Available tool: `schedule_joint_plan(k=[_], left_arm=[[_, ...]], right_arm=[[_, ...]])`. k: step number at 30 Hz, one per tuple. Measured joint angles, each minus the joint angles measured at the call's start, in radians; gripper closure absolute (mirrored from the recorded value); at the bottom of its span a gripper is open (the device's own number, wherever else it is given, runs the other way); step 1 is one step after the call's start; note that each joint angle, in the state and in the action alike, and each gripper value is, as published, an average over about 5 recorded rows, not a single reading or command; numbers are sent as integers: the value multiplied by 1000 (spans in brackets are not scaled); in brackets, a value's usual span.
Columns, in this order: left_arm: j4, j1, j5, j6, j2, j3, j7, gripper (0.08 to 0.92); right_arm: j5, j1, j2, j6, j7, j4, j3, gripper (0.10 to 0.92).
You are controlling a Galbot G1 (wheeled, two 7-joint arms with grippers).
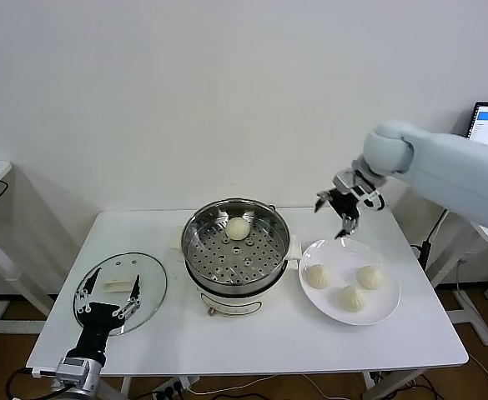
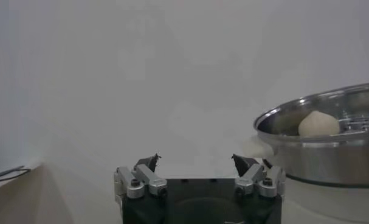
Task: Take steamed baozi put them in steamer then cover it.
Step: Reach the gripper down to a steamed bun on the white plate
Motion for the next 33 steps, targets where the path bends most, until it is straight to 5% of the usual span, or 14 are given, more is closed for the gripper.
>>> schedule_joint_plan(k=[33], left_arm=[[39,-12,1,-3,-1,1,2,177]], right_arm=[[-87,-371,118,-123,62,-217,222,203]])
